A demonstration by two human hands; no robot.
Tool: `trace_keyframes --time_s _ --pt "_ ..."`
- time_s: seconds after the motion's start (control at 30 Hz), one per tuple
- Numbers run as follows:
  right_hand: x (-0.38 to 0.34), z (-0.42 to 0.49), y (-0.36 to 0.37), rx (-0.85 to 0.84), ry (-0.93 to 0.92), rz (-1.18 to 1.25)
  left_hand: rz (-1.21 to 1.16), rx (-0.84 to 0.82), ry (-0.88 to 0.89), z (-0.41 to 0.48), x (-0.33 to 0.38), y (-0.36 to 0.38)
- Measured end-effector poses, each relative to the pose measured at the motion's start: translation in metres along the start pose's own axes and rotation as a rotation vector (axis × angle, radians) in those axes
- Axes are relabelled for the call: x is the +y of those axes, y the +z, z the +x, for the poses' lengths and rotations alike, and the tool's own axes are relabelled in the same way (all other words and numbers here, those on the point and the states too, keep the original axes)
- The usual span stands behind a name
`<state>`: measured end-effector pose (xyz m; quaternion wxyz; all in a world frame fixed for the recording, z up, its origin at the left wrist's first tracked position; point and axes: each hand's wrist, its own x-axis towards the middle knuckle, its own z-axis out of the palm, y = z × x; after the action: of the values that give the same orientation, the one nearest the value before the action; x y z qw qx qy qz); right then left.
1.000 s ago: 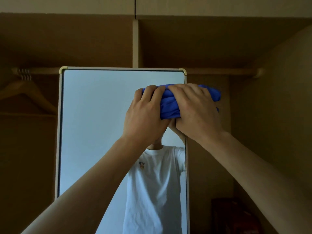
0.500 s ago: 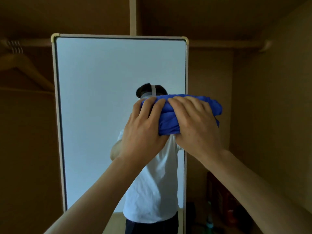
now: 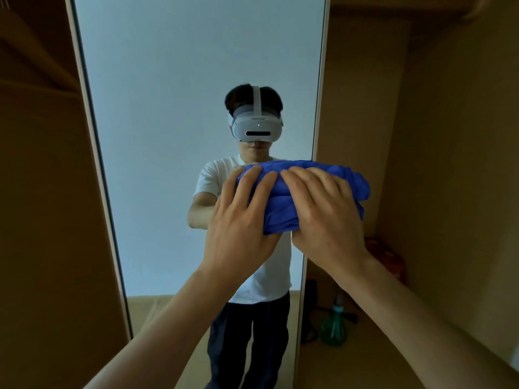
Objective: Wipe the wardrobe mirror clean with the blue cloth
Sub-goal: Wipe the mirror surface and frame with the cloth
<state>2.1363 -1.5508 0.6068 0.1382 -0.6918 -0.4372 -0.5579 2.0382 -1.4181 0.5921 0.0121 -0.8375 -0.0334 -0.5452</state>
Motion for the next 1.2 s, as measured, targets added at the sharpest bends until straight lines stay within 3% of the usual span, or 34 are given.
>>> trace_keyframes --time_s 1.2 --pt "-0.08 -0.21 0.055 -0.412 0.082 0.17 -0.081 -0.386 -0.186 -0.222 0.006 0.062"
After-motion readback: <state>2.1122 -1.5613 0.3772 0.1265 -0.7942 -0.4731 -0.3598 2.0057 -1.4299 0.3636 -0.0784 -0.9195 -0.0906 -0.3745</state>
